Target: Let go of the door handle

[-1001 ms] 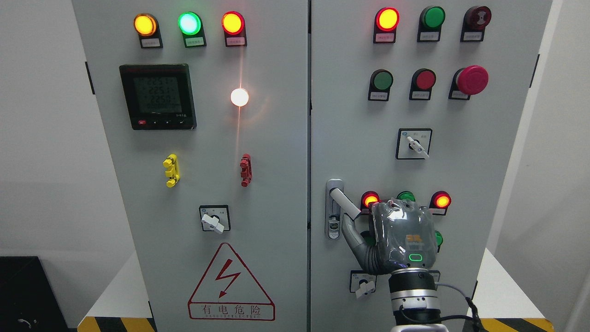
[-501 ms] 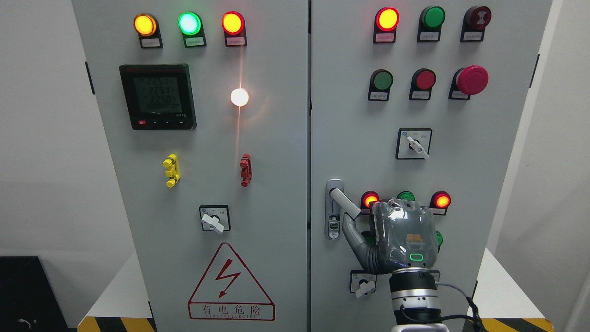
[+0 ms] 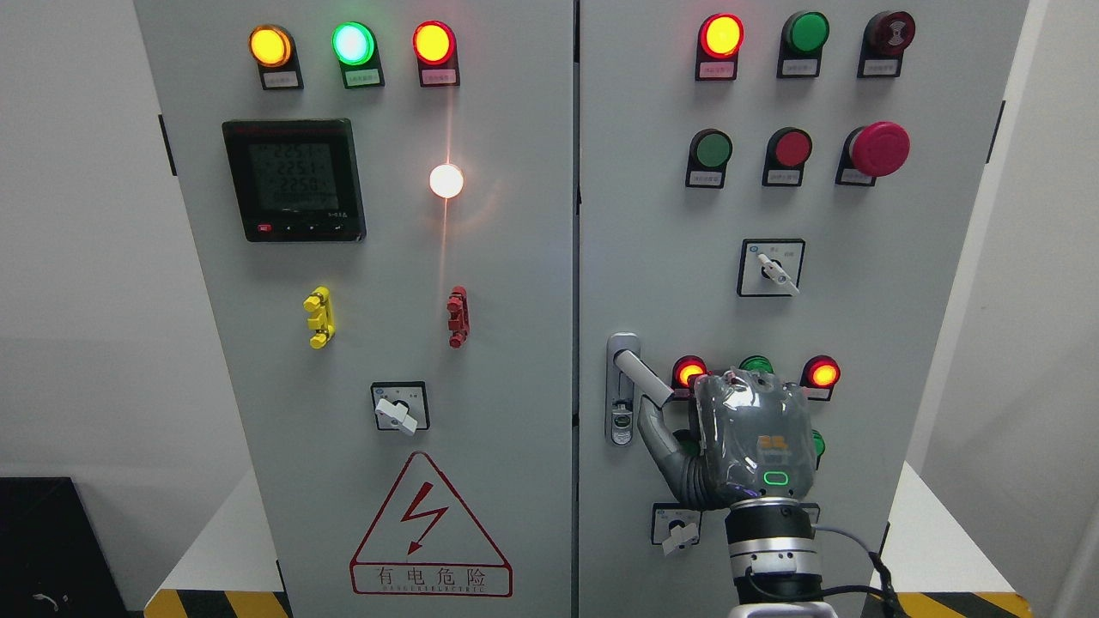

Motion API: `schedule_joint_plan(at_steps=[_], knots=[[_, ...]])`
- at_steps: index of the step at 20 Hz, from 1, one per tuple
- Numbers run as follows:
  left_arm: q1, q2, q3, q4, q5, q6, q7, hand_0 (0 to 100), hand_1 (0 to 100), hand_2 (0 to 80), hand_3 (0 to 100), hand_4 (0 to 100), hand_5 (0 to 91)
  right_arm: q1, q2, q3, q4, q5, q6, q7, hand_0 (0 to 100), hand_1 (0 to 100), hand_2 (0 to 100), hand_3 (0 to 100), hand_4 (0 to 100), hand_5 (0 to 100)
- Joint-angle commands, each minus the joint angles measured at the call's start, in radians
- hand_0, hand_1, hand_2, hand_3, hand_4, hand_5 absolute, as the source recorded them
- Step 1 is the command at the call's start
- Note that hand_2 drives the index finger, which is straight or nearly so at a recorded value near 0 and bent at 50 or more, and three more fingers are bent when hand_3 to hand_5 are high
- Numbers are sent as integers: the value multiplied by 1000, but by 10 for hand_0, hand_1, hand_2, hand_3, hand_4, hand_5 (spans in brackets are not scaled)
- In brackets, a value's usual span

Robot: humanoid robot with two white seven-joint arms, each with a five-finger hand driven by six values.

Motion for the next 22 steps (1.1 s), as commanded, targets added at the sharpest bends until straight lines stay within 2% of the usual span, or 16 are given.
schedule_joint_plan(at_steps=[1,22], knots=[[18,0,0,-1,-1,0,-1,120,556,0,0,0,0,-2,0,-2,0,0,-1,0,538,235,938,1000,938,924],[18,0,0,0,0,0,-1,120,556,0,0,0,0,-2,0,-16,-5,-4,-2,-3,540,229,937,1000,937,925]])
